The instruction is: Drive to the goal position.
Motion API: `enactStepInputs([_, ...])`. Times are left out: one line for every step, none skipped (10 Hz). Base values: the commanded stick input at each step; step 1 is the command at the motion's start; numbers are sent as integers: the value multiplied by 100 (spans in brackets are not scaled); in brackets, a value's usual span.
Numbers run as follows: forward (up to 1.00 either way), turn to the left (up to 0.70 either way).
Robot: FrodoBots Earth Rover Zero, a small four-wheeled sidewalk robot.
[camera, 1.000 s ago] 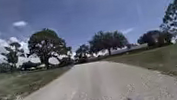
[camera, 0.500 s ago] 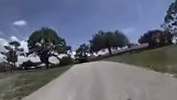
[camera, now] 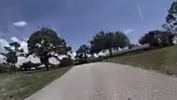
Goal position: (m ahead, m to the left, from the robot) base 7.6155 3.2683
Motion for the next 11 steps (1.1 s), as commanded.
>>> enactStepInputs([70, 0])
enactStepInputs([70, 0])
enactStepInputs([70, 0])
enactStepInputs([70, 0])
enactStepInputs([70, 0])
enactStepInputs([70, 0])
enactStepInputs([70, 0])
enactStepInputs([70, 0])
enactStepInputs([70, 0])
enactStepInputs([70, 0])
enactStepInputs([70, 0])
